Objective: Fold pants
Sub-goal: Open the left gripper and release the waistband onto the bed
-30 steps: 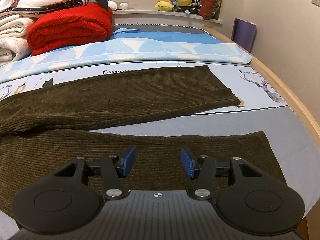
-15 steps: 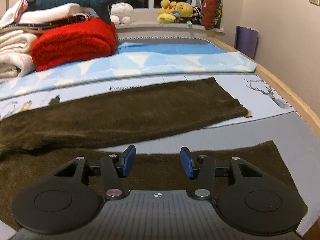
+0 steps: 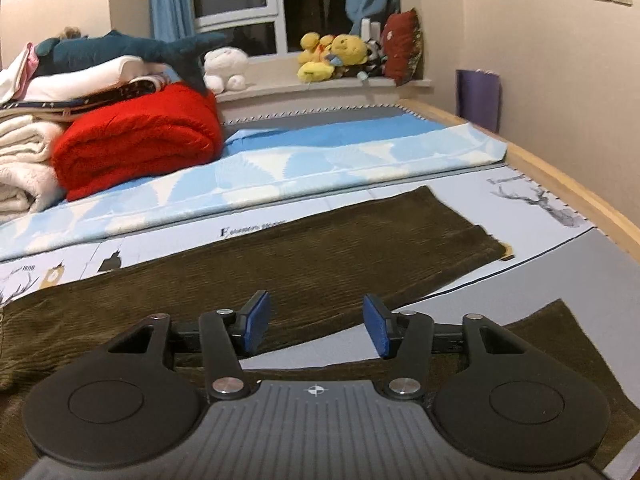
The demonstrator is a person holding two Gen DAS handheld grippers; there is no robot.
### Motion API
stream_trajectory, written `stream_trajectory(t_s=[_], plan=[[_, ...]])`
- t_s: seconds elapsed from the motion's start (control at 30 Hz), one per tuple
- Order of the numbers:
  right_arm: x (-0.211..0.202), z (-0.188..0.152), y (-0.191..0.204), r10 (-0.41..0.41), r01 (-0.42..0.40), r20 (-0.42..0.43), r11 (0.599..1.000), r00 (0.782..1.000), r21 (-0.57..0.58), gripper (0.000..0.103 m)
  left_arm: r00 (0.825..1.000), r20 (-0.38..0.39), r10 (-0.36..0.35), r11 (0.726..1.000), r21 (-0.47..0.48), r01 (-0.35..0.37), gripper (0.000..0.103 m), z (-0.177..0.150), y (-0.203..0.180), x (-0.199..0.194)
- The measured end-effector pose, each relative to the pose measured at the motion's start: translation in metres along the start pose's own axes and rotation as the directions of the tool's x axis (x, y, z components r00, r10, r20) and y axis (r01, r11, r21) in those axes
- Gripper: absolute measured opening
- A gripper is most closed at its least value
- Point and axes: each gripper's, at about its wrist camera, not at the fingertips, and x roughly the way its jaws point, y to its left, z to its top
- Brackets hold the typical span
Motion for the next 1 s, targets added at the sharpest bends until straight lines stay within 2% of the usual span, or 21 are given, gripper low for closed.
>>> stream_trajectory(t_s=[0.2,0.33,0.53,0.67,0.8,0.93,1.0], plan=[[0.007,0.006,0.010,0.066,-0.065,-0.029,0.997,0.997,0.039,0.064,0.998,0.066,-0.018,1.000,0.015,0.017,0.089,0.020,-0.024,0.025],[0.011,0.010,0.019,0.110,-0.110,-0.039,0.994,0.993,0.010,0.064,0.997,0.038,-0.065,0.998,0.017,0.065,0.089,0.032,-0.036,0.061],[0.017,0.011,0.030,0.137,-0.142,-0.059,0.986,0.989,-0.090,0.064,0.996,0.030,-0.082,0.988,0.131,0.078,0.089,0.051,-0.048,0.117],[0.021,0.012,0.028,0.122,-0.130,-0.061,0.981,0.991,-0.147,0.064,0.989,-0.002,-0.148,0.975,0.168,0.146,0.089,0.067,-0.046,0.150],[0.027,0.013,0.017,0.116,-0.125,-0.081,0.985,0.990,-0.119,0.062,0.988,-0.061,-0.141,0.966,0.210,0.151,0.089,0.078,-0.049,0.184],[0.034,0.015,0.007,0.110,-0.119,-0.109,0.990,0.988,-0.074,0.060,0.974,-0.131,-0.183,0.952,0.223,0.209,0.089,0.077,-0.052,0.206],[0.036,0.014,0.004,0.110,-0.118,-0.118,0.991,0.987,-0.059,0.060,0.974,-0.159,-0.162,0.947,0.253,0.199,0.089,0.071,-0.056,0.214]])
